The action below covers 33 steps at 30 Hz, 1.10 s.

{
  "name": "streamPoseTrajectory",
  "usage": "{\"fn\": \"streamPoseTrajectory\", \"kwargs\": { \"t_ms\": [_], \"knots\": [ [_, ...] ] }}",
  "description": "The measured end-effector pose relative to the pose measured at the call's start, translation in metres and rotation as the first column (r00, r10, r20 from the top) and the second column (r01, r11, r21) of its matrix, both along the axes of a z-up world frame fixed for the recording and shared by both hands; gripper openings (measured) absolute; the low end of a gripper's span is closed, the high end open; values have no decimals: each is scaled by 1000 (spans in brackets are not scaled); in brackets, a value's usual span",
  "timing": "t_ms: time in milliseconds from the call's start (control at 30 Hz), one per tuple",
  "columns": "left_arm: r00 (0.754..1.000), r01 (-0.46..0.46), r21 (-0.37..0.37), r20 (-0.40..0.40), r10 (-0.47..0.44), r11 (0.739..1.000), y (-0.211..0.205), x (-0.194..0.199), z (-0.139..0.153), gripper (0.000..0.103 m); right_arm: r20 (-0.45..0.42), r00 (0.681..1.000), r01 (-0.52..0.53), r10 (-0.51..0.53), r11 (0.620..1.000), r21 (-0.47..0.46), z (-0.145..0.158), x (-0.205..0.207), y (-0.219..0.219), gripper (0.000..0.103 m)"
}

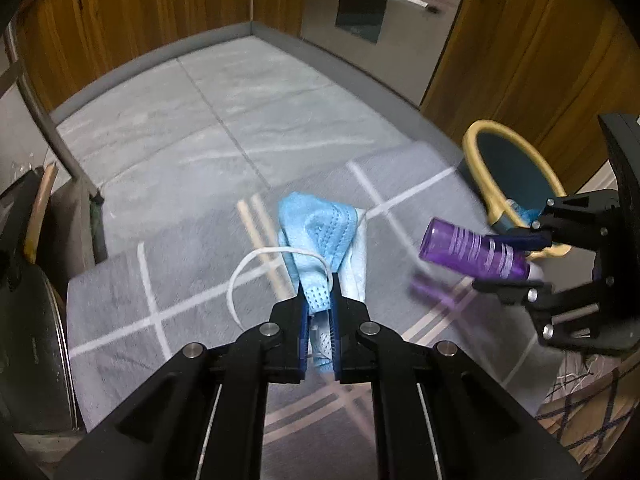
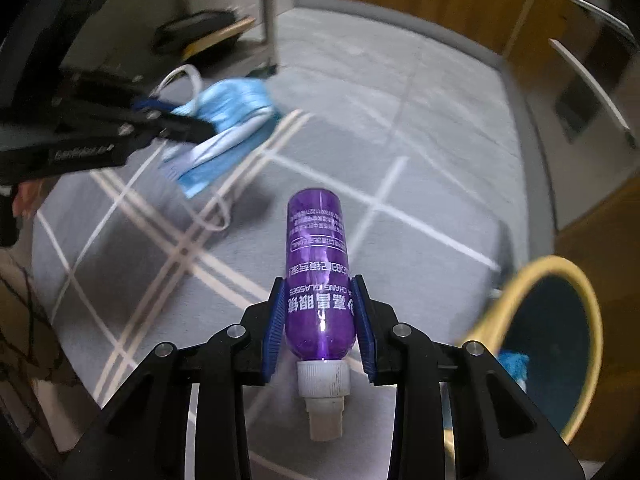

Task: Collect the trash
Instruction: 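Carry the mask and purple bottle over the bin with both tools, then open both tools to drop the mask and bottle into the bin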

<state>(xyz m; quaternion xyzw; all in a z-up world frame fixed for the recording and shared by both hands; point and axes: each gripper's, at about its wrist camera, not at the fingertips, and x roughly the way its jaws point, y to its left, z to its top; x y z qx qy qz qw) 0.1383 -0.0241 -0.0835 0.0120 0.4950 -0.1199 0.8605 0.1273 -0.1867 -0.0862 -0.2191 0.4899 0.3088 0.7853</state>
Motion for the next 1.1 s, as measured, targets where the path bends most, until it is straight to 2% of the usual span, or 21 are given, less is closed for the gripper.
{"fn": "streamPoseTrajectory", "kwargs": {
  "t_ms": [133,367,500,667,767,933,1100],
  "knots": [
    [999,23,-40,42,-21,999,-25,6,18,8,35,993,110,-112,993,33,20,14,-37,33],
    [992,107,-82,82,-100,991,-83,12,35,8,70,953,290,-294,955,57,38,25,-111,33],
    [981,172,-72,106,-164,982,-122,13,39,8,87,909,404,-407,913,57,43,33,-151,33],
    [971,225,-76,103,-217,971,-163,17,37,8,72,836,543,-544,839,35,35,46,-191,33],
    [964,258,-80,95,-250,963,-189,25,35,8,49,816,575,-575,818,27,28,50,-196,33],
    [961,275,-88,60,-271,957,-212,45,28,8,53,809,586,-585,811,7,21,56,-199,33],
    [952,307,-40,31,-306,951,-234,61,14,8,62,793,608,-607,793,-17,14,57,-202,33]
  ]
}}
